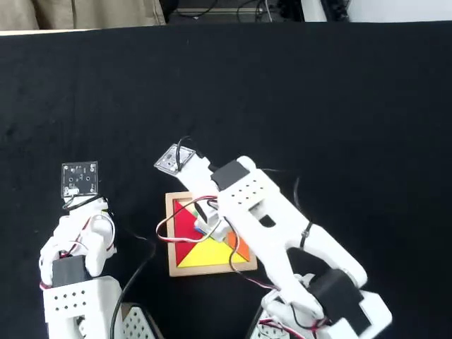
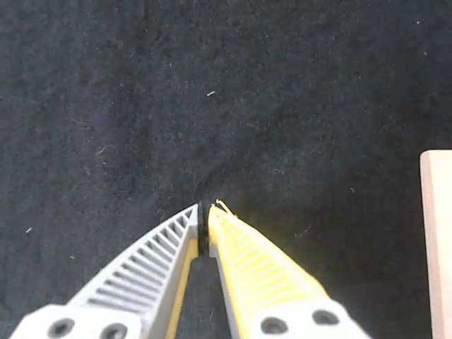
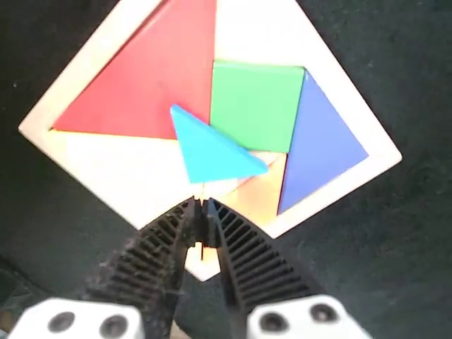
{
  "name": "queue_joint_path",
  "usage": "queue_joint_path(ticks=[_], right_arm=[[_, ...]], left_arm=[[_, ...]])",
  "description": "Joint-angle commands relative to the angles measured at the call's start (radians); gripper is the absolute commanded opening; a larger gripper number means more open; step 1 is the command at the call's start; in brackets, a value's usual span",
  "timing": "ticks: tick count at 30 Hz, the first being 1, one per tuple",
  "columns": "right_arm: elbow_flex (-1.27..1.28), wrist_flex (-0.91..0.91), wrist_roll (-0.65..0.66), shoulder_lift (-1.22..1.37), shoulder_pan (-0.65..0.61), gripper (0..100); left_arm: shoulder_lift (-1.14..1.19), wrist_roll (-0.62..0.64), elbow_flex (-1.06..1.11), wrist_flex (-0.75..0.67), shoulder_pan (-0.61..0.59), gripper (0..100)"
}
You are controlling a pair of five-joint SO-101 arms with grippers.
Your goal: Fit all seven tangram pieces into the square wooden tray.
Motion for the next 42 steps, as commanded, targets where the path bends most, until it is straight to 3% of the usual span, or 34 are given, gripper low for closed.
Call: queue_joint_path(ticks=[1, 8, 30, 37, 42], right_arm=[[-0.036, -0.032, -0.011, 0.036, -0.015, 1.1], [-0.035, -0.063, -0.011, 0.085, -0.066, 1.1], [-0.139, -0.107, -0.005, 0.251, -0.063, 1.1], [-0.220, -0.115, -0.003, 0.263, 0.040, 1.1], [-0.252, -0.109, 0.020, 0.265, 0.048, 1.1]], left_arm=[[-0.008, -0.006, -0.007, -0.012, -0.004, 4], [-0.008, -0.006, -0.007, -0.014, -0.004, 4], [-0.008, -0.006, 0.002, -0.015, -0.004, 4], [-0.008, -0.006, 0.004, -0.015, -0.002, 4], [-0.008, -0.006, 0.004, -0.017, -0.002, 4]])
